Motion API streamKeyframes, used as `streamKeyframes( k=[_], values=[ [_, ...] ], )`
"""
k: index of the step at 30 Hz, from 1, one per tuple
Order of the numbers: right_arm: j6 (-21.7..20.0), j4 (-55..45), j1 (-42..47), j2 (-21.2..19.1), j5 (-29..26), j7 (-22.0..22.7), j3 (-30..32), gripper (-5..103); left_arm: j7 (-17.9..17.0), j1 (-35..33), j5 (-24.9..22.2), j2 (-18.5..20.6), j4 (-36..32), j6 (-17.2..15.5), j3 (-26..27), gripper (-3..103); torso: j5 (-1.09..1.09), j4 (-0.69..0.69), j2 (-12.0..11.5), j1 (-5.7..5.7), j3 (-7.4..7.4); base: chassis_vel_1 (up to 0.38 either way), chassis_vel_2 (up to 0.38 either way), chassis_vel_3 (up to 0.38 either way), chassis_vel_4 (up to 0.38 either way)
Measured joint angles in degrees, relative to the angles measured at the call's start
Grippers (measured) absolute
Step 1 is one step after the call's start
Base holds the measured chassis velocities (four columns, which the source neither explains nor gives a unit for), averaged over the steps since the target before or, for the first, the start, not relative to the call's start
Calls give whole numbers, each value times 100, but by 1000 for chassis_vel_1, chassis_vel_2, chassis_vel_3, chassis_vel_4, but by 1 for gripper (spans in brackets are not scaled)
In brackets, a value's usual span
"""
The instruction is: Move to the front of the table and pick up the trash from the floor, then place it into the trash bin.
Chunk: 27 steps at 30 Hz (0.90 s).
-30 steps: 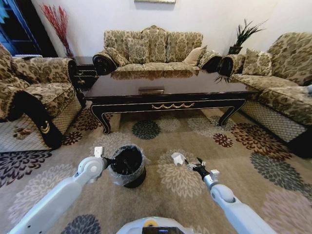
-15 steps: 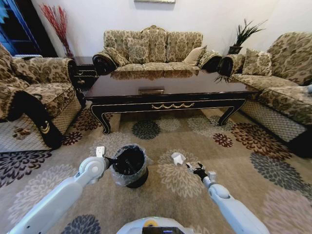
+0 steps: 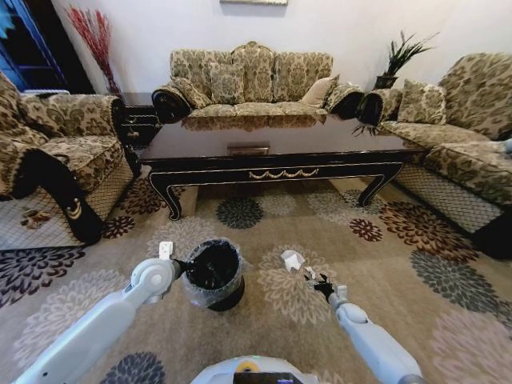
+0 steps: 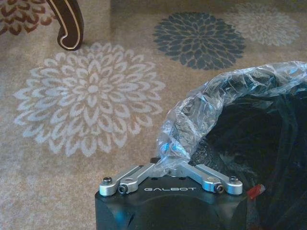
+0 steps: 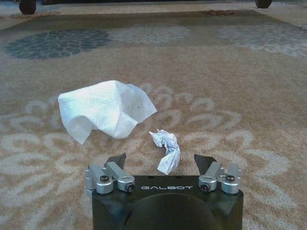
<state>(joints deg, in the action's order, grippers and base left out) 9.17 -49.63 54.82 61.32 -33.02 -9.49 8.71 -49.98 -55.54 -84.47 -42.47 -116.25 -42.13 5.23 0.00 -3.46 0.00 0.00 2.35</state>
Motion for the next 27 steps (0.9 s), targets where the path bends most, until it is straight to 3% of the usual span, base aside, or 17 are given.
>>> streamKeyframes(
  k=[2, 4, 6, 13, 15, 16, 17, 22, 27],
  values=[
    [46, 82, -48, 14, 25, -6, -40, 80, -3, -2, 0, 7, -3, 0, 0, 2, 0, 0, 0, 0, 0, 0, 0, 0, 0],
    [68, 128, -88, 24, 45, -7, -70, 69, -4, -27, 22, 23, -5, 0, 2, 2, 0, 0, 0, 0, 0, 0, 0, 0, 0],
    [71, 140, -101, 29, 49, -7, -74, 69, -4, -47, 32, 23, -5, 0, 11, 2, 0, 0, 0, 0, 0, 0, 0, 0, 0],
    [29, 242, -173, 64, 69, 7, -33, 37, 0, -123, 79, -15, -2, 0, 37, 2, 0, 0, 0, 0, 0, 0, 0, 0, 0],
    [22, 260, -183, 65, 74, 6, -33, 37, 0, -123, 80, -25, -2, 0, 37, 2, 0, 0, 0, 0, 0, 0, 0, 0, 0],
    [15, 274, -193, 62, 79, 5, -34, 26, 2, -122, 80, -30, -3, 0, 36, 2, -1, 0, 0, 0, 0, 0, 0, 0, 0],
    [10, 276, -194, 56, 82, 4, -36, 26, 2, -118, 80, -31, -4, 0, 36, 2, 0, 0, 0, 0, 0, 0, 0, 0, 0],
    [3, 240, -154, 30, 93, 4, -28, 4, 5, -107, 80, -32, -4, 0, 36, 2, 0, 0, 0, 0, 0, 0, 0, 0, 0],
    [-7, -27, -3, -34, 95, 15, 48, 1, 9, -77, 80, -83, -2, 0, -10, 2, 0, 0, 0, 0, 0, 0, 0, 0, 0]
  ],
)
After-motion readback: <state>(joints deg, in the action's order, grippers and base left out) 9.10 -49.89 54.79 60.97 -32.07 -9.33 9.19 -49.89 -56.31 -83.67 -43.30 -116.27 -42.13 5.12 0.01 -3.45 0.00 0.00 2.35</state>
